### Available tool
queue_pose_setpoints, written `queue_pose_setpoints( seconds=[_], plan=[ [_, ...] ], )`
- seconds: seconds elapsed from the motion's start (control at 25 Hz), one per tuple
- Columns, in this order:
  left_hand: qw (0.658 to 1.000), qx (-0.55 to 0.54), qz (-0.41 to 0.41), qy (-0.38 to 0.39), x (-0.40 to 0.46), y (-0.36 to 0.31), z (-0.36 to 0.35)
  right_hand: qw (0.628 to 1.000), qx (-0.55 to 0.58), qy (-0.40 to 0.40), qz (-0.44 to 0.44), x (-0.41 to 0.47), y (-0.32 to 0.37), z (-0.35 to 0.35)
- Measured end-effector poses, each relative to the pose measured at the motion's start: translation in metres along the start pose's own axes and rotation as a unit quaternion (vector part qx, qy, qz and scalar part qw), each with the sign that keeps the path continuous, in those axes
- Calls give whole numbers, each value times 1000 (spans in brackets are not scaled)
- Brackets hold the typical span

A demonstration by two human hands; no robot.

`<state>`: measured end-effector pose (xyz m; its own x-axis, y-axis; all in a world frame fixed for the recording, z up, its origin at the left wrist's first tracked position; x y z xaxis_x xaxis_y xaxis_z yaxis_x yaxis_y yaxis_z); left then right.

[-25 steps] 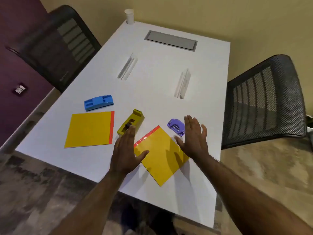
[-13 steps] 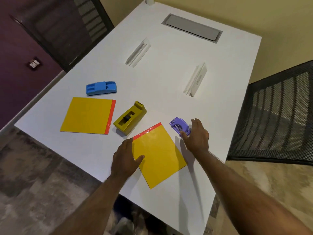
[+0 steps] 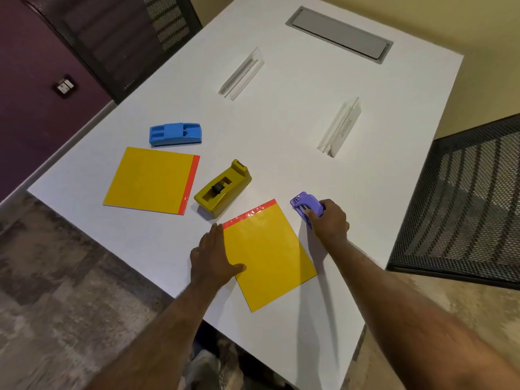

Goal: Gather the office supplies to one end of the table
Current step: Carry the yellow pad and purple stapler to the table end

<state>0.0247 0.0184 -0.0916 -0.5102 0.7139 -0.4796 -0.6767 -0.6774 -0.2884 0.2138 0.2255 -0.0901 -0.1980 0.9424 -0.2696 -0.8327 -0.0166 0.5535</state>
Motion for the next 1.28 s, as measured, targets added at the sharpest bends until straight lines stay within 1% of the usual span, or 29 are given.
queue_pose_setpoints(
  seconds=[0.16, 0.32, 0.68, 0.88, 1.0, 1.12, 1.2, 1.28],
  plan=[
    [999, 31, 6, -7, 2, -1, -2, 999, 34, 3, 1, 2, 0, 0],
    [999, 46, 14, -16, 8, -3, 0, 998, 56, -14, -2, -7, -4, 1],
    [998, 53, 43, 8, 19, -9, 6, 995, 82, -57, 10, -30, -18, 6],
    [994, 70, 81, 20, 24, -17, 12, 994, 88, -67, 15, -36, -22, 6],
    [992, 77, 99, 13, 23, -18, 14, 993, 90, -71, 12, -40, -24, 6],
    [994, 24, 108, -12, 17, -14, 17, 993, 96, -73, 9, -48, -27, 7],
    [994, -63, 88, -30, 12, -12, 19, 991, 104, -78, 5, -53, -27, 10],
    [981, -182, 42, -55, 3, -11, 17, 990, 113, -83, 3, -59, -27, 13]
  ],
)
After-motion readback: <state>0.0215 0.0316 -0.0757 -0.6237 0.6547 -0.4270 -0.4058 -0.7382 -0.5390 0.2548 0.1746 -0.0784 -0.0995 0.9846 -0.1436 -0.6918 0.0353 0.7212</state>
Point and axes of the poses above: each hand's wrist, its own x-axis towards the middle knuckle, its own z-axis out of the back of the hand, y = z × x, the point moved 1 cm from there along x, towards the middle knuckle, and after that the axes turned 1 degree about y, right-handed, at the moved point
